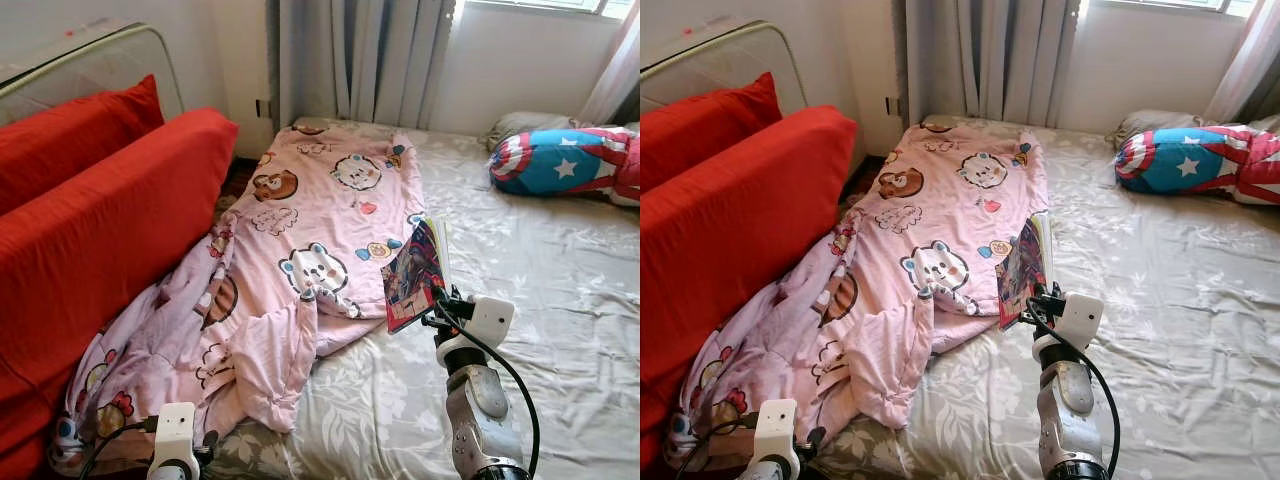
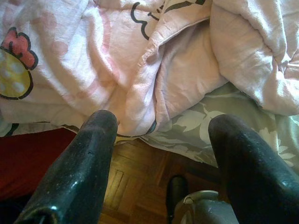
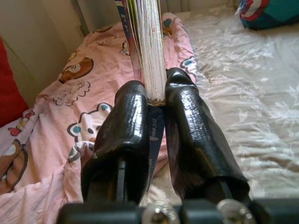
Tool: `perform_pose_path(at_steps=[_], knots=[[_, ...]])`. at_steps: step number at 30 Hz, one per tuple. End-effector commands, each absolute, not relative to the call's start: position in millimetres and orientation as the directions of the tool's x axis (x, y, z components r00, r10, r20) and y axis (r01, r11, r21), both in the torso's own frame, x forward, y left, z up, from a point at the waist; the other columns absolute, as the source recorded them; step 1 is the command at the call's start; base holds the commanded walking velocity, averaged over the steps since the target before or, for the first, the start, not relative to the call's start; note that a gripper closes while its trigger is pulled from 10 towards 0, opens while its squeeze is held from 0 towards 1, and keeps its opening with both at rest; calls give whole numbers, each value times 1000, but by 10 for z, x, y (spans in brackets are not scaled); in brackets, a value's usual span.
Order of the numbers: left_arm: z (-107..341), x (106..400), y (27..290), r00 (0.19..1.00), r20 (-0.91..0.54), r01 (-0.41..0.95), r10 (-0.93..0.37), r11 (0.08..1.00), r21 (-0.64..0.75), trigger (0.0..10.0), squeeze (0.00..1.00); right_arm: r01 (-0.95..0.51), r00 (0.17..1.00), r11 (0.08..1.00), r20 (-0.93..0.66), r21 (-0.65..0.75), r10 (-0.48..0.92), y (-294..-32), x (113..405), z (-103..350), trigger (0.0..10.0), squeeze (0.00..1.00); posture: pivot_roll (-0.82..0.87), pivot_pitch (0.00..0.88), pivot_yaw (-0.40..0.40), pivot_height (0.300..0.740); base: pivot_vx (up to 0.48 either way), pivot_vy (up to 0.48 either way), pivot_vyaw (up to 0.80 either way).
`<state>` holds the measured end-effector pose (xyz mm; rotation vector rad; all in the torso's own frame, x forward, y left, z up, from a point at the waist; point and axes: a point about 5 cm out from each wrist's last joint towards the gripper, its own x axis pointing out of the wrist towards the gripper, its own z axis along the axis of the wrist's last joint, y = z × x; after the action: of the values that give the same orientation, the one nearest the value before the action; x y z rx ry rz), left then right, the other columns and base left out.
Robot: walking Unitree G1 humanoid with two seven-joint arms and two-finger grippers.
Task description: Clean up the room
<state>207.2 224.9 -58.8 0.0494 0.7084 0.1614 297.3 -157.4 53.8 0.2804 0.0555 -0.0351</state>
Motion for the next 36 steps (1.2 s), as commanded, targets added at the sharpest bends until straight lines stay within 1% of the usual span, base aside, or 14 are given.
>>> perform_pose_path(at_steps=[1,13,16,24,33,36], knots=[[-632,2016,2235,725,-669,-120,165,986,113,10000,0,48,999,962,-34,269,-40,-1612,3003,593,10000,0,36,0,-44,729,0,0,-644],[-627,2028,2228,728,-666,-125,165,986,107,10000,0,52,998,962,-35,267,-44,-1601,3002,577,10000,0,41,0,-47,729,0,0,-617],[-626,2029,2230,728,-666,-125,166,986,109,10000,0,52,999,962,-27,267,-47,-1604,2998,581,10000,0,41,0,-46,729,0,0,0],[-631,2022,2230,725,-669,-120,165,986,113,10000,0,67,997,962,-44,264,-57,-1617,2998,557,10000,0,42,0,-41,729,0,-354,0],[-627,2030,2231,725,-668,-120,165,986,113,10000,0,68,997,962,-45,265,-59,-1619,2995,552,10000,0,42,0,-40,729,0,-401,-627],[-626,2031,2233,725,-668,-121,166,986,113,10000,0,68,997,962,-42,263,-58,-1618,2995,554,10000,0,42,0,-41,729,0,-401,0]])
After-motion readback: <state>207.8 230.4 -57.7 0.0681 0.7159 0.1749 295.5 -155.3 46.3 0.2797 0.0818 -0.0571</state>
